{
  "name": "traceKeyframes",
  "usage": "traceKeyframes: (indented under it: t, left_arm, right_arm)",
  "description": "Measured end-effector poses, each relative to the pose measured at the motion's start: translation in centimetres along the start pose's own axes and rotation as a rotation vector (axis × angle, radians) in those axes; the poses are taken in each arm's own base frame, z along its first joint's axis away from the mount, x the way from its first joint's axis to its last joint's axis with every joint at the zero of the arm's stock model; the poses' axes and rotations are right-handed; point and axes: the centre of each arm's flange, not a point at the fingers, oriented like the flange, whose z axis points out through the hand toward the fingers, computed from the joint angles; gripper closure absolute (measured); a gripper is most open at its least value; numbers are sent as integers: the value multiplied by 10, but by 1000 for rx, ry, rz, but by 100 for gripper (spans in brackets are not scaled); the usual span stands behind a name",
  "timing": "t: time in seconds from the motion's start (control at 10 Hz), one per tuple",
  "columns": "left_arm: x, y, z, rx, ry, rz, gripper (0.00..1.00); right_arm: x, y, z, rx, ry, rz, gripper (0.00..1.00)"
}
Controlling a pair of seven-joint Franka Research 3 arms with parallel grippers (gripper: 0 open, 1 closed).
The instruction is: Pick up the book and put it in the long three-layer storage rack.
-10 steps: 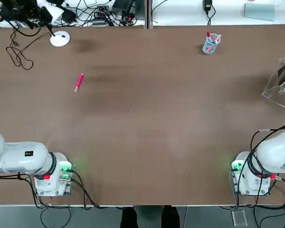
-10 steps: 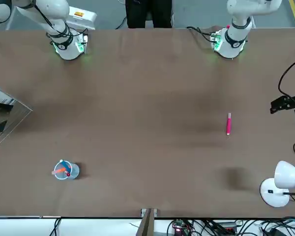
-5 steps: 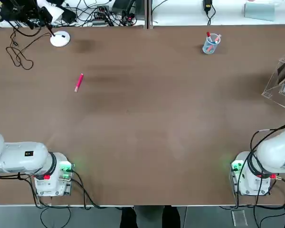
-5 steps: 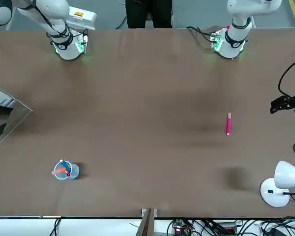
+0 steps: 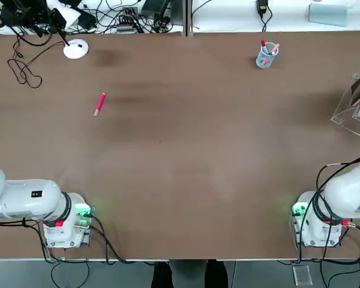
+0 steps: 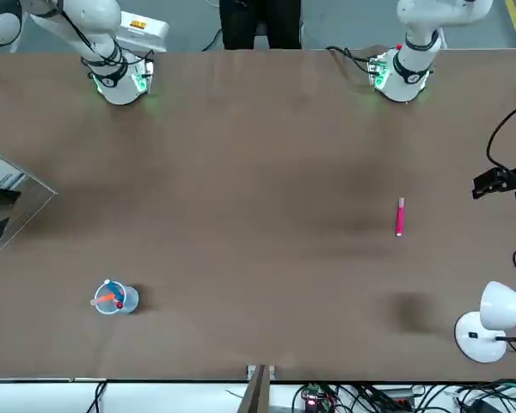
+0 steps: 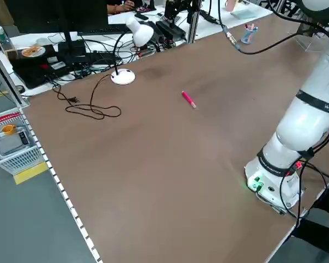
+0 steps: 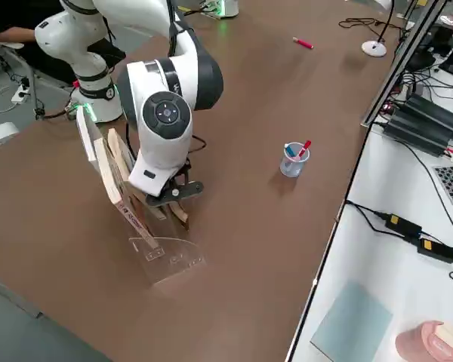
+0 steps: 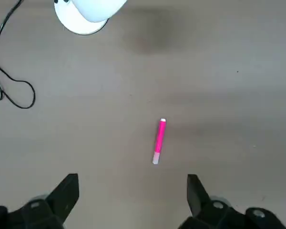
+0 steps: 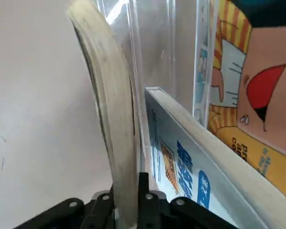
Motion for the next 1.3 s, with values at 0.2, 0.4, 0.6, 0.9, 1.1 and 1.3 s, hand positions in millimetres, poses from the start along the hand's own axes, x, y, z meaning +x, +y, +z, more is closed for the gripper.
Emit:
traceKeyframes:
  t: [0.2,0.4,0.6,0.9,1.1,1.3]
  left_arm:
    - [0,0,0,0,0,0,0]
    - [0,0,0,0,0,0,0]
    - [0,0,0,0,0,0,0]
    - [0,0,0,0,0,0,0]
    - [0,0,0,0,0,0,0]
    - [0,0,0,0,0,0,0]
  right_arm:
    - [0,-1,0,11,4,-1,85]
    - [1,-4,-1,20,7,-5,85]
    - [1,-9,-2,22,11,-11,85]
    - [2,-11,-2,21,16,-15,85]
    - [3,-12,-2,21,19,-21,82]
    - [6,-13,1,20,27,-44,66]
